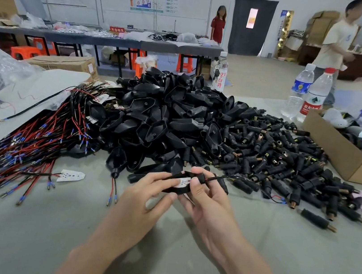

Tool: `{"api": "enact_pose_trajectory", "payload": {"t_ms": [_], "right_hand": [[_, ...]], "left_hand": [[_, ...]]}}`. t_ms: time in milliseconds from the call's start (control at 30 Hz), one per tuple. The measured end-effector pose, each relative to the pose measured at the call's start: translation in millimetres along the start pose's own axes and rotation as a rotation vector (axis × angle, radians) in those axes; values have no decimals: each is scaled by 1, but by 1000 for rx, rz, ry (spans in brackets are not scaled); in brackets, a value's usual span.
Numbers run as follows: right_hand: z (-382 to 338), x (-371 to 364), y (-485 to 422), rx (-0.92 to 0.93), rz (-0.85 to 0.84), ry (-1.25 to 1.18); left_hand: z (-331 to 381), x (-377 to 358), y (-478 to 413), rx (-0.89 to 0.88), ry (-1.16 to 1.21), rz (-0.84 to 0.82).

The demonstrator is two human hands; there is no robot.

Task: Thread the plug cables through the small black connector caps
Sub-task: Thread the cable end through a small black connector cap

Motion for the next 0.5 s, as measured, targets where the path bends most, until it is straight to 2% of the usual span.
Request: {"api": "enact_pose_trajectory", "payload": {"t_ms": [100, 233, 333, 433, 500], "right_hand": [[3, 2, -1, -22, 21, 59], [-1, 8, -3, 13, 126, 405], [-7, 13, -4, 81, 171, 625], [-13, 12, -2, 103, 169, 675], [-15, 13, -1, 91, 178, 622]], "left_hand": [[-2, 2, -1, 23, 4, 7], [-9, 11, -2, 55, -64, 0], [-16, 18, -1, 70, 7, -34], [-26, 27, 0, 109, 61, -27], [-34, 34, 2, 140, 70, -15]]}}
Point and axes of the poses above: each hand's wrist, its own y-axis away from the middle knuckle, its own x-axis out of the back of the hand, z = x × y, the point moved 1 cm from there along -y, towards the middle knuckle, and after that the axes turned 11 degrees about -z, right-handed, at the moved point
